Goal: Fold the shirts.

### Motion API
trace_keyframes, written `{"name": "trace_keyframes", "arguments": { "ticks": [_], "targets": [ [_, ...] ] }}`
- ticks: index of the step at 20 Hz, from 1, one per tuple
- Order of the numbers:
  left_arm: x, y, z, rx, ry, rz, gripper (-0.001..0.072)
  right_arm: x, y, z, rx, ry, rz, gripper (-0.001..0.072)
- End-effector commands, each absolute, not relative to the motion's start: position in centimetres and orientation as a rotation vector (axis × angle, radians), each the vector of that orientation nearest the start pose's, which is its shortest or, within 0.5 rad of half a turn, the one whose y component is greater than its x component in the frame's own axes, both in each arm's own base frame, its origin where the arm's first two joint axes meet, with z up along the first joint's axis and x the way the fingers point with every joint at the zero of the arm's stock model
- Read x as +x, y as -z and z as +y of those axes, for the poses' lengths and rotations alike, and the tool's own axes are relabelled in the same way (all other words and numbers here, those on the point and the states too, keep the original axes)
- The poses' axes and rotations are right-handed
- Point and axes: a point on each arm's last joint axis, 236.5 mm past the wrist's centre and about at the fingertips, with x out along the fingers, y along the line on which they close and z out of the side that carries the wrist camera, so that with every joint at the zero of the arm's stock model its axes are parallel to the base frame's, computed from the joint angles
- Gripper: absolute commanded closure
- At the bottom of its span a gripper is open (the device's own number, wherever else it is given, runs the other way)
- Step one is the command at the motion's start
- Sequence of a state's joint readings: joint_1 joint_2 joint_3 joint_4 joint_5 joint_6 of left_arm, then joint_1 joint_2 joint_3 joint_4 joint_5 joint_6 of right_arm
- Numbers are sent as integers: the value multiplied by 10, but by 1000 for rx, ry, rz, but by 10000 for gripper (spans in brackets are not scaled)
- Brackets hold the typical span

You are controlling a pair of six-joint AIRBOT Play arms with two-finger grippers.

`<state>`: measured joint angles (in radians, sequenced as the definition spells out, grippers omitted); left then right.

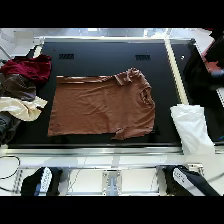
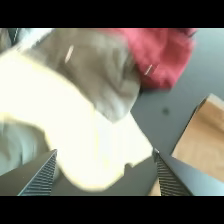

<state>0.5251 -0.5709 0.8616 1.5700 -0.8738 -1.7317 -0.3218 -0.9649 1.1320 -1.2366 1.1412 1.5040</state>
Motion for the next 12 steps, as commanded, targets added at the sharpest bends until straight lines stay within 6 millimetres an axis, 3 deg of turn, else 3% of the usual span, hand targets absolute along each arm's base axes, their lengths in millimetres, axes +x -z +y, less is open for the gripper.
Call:
{"name": "trace_keyframes", "arguments": {
  "ticks": [1, 2, 4, 7, 12],
  "targets": [
    [241, -105, 137, -555, -608, 545, 1, 303, 8, -14, 970, 228, 979, 159],
    [243, -98, 129, -598, -585, 551, 0, 284, 40, 7, 1087, 224, 1057, 172],
    [249, -94, 120, -654, -554, 557, 0, 261, 71, 44, 1149, 108, 1160, 171],
    [253, -91, 115, -685, -538, 565, 0, 246, 92, 59, 1198, 84, 1280, 170],
    [251, -86, 110, -704, -531, 592, 1, 263, 101, 76, 1285, -1, 1266, 171]
  ]
}}
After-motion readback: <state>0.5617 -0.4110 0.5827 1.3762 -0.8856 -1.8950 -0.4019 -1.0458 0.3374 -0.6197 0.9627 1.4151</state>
